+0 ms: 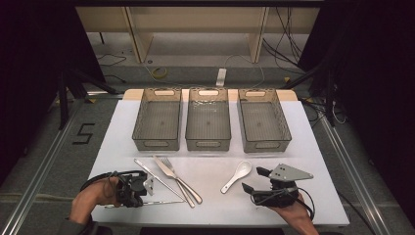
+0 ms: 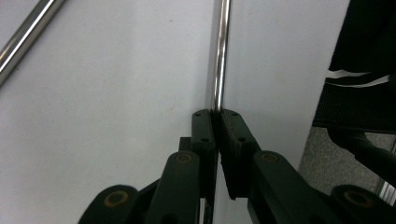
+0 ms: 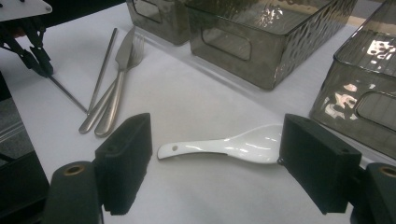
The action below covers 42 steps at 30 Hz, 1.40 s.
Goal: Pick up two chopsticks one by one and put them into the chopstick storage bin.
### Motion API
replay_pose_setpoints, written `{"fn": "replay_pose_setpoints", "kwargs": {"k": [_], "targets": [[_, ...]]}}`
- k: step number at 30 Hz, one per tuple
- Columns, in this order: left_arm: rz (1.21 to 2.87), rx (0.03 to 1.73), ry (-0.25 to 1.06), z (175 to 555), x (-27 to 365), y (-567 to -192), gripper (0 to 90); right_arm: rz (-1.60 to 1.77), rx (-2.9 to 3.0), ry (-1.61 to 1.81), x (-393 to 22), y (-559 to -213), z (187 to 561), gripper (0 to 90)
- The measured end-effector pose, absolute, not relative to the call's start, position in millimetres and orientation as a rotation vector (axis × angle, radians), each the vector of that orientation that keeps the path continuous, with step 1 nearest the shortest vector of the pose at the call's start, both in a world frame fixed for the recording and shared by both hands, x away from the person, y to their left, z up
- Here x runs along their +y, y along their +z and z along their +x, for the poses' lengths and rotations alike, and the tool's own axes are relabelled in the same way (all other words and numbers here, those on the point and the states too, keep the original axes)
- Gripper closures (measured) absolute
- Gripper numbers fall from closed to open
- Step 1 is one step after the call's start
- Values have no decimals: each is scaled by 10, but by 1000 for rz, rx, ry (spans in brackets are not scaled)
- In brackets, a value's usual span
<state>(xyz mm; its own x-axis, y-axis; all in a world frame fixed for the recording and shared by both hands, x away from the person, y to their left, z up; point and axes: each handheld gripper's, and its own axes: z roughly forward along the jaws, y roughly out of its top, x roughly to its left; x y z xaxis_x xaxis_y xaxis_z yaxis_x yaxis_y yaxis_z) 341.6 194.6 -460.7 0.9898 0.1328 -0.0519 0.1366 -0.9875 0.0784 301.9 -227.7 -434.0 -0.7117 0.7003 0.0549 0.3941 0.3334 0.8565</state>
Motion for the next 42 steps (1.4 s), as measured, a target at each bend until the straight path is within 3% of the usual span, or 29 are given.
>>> {"fn": "replay_pose_setpoints", "kwargs": {"k": [15, 26, 38, 42], "targets": [[3027, 196, -114, 3387, 1961, -4550, 850, 969, 2278, 1329, -2273, -4339, 3020, 264], [2859, 204, -2, 3427, 1994, -4376, 851, 967, 2272, 1330, -2277, -4335, 3017, 264], [2589, 589, 231, 3615, 1950, -4277, 848, 971, 2271, 1326, -2283, -4335, 3017, 262], [2495, 740, 243, 3692, 2029, -4277, 848, 974, 2266, 1330, -2288, -4332, 3017, 260]]}}
